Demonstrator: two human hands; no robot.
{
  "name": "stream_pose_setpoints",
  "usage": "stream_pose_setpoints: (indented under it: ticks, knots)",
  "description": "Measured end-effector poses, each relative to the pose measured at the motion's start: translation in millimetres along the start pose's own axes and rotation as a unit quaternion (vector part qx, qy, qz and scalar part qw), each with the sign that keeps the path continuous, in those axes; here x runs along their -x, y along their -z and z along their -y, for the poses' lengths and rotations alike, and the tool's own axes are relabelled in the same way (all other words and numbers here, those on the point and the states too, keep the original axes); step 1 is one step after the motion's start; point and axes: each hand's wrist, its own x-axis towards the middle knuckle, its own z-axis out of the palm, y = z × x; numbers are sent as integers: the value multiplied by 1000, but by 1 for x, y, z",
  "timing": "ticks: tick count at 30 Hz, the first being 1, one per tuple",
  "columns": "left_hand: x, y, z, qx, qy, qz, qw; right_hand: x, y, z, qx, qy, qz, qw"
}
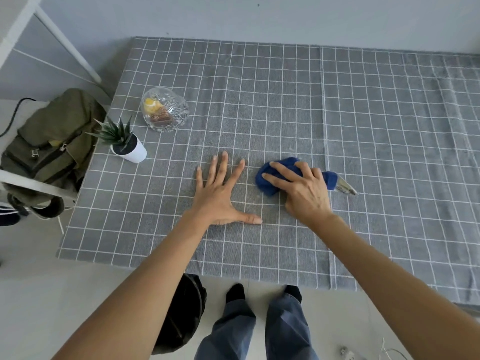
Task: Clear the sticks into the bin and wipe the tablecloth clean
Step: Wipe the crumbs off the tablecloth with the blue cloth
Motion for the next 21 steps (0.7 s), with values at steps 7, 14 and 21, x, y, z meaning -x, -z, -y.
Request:
stream_pose_setpoints:
  ticks: [7, 14, 21]
  knots:
    - [0, 1, -1, -1, -1, 2, 1000, 26, -2, 15, -16, 70, 15, 997]
    - [2, 2, -2, -7, 0, 14, 1000, 22, 0, 16, 10, 29, -2, 1000]
    - [1, 2, -2, -2, -2, 14, 1000, 15, 0, -4, 4, -37, 25, 999]
